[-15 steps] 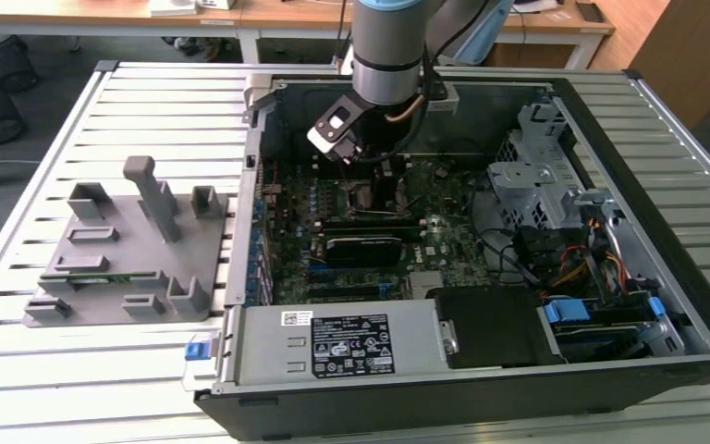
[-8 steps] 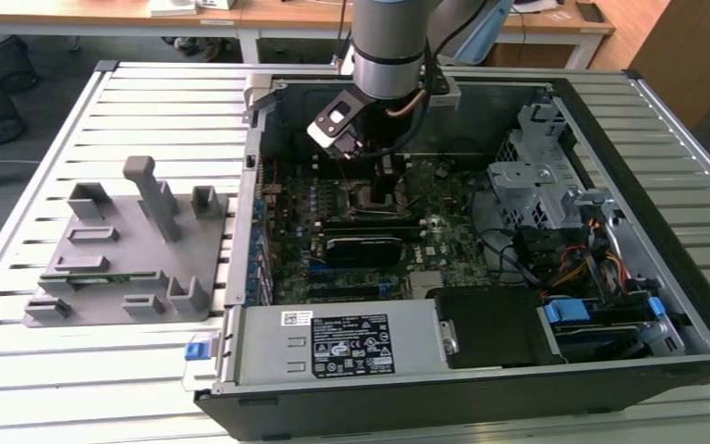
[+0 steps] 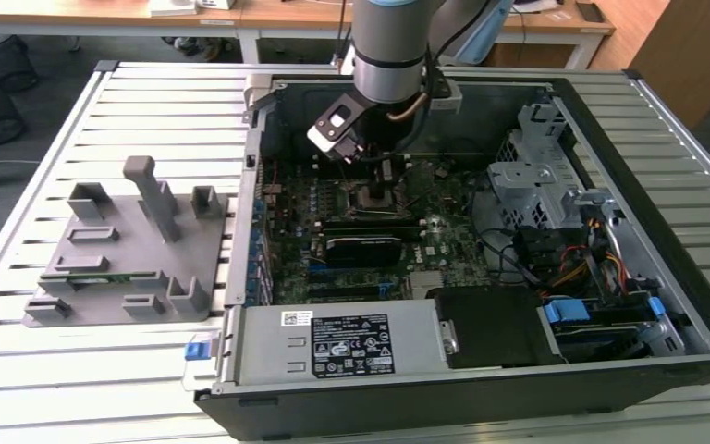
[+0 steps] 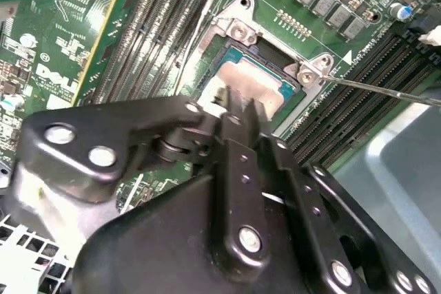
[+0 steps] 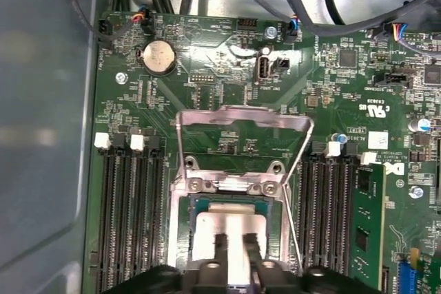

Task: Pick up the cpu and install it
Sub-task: 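Place the cpu into insertion slot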

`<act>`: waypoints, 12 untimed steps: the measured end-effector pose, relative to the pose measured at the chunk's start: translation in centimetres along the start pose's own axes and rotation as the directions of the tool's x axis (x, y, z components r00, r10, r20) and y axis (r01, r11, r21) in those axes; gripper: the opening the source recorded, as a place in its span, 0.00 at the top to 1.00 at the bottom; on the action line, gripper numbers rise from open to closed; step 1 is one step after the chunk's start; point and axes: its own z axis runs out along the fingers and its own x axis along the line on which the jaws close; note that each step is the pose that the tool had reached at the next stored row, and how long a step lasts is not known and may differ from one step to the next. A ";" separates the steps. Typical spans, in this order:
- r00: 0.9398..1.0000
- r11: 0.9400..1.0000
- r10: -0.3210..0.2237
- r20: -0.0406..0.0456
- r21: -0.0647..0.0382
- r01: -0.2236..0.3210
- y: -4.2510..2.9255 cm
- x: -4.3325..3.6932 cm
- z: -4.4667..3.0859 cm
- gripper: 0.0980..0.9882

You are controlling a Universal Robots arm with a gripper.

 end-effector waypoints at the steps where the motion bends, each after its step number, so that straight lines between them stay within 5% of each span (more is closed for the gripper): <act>1: 1.000 1.000 0.000 0.000 0.000 0.000 0.01 -0.06 0.00 0.92; 2: 1.000 1.000 0.000 0.000 0.000 0.000 0.03 -0.10 0.00 0.98; 12: 1.000 1.000 0.000 0.000 0.004 0.000 0.72 -0.18 0.02 0.99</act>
